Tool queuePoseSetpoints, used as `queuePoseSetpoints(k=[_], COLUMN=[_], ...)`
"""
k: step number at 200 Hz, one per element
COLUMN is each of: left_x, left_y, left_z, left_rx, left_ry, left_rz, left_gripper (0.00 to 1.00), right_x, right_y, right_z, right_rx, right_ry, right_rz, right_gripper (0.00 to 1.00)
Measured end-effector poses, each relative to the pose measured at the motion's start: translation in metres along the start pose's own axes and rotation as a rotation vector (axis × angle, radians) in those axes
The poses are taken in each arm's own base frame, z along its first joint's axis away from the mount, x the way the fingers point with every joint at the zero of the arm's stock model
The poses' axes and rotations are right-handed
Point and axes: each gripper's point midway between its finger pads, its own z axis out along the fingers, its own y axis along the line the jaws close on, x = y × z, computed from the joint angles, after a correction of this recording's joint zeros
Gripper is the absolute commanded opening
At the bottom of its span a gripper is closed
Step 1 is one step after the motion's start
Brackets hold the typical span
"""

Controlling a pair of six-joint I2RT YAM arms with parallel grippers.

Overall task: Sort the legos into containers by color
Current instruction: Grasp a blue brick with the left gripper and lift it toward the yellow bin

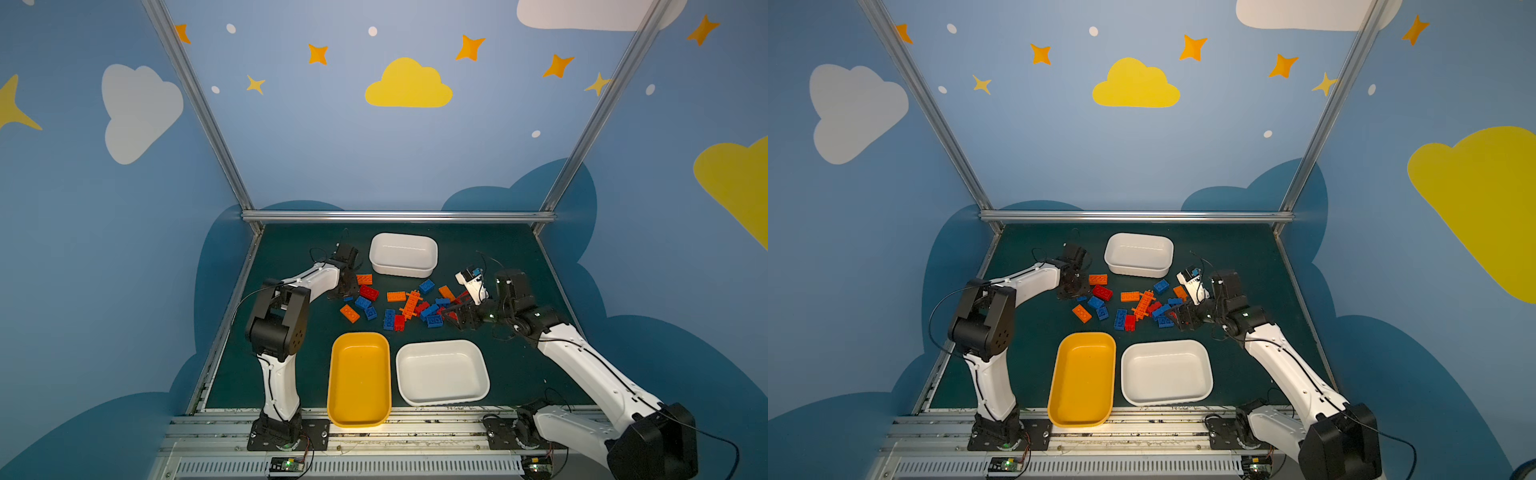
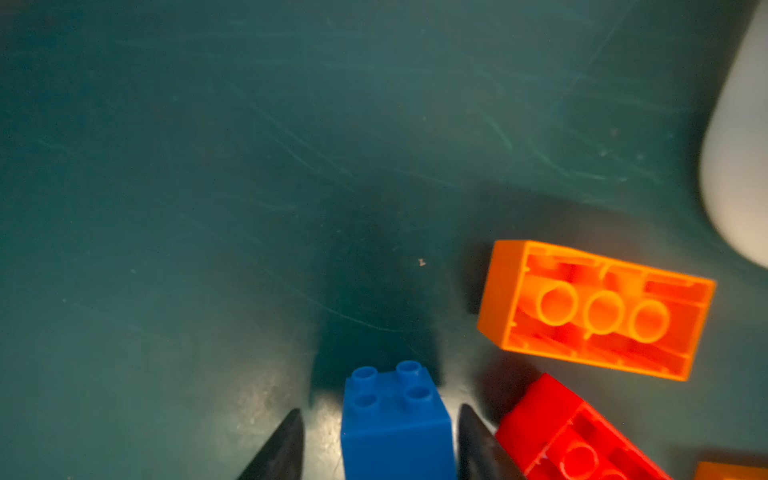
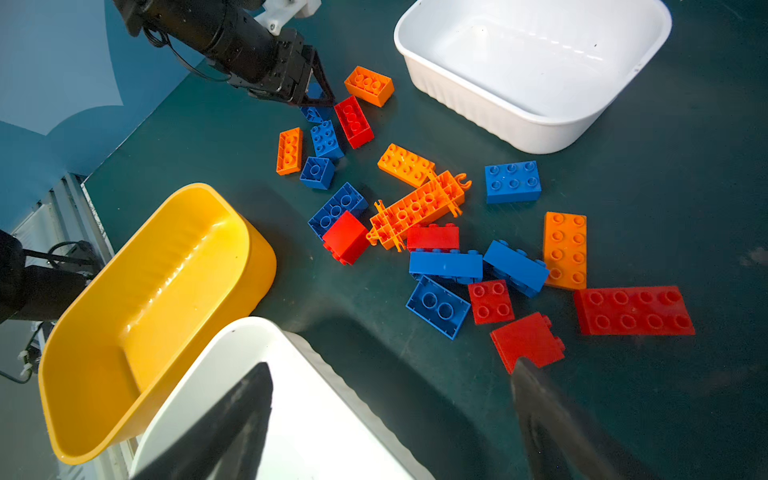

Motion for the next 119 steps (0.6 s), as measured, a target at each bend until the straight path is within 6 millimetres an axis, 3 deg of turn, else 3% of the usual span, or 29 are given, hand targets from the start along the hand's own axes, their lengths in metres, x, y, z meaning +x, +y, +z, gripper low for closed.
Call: queuePoseSetpoints(k=[51, 86, 119], left_x=[0.003, 0.007, 0.011], left_y=[0.001, 0.001, 0.002], left_z=[0.005, 0.001, -0.030], left_rx=[-0.009, -0.006, 0.007], left_ry=[0.014, 0.037, 0.052], left_rz=[-0.003, 0.015, 0.058], left_gripper=[0.27, 0.25, 0.23], right_x=[0.004, 0.004, -0.001], right_y=[-0.004, -0.006, -0.006], right_z=[0.003, 0.005, 0.005], right_rx=[0.011, 0.018, 0.021], right_ry=[0.017, 0.023, 0.005], right_rz=[-0.004, -0.001, -0.002], right_gripper=[0.88, 0.89, 0.89])
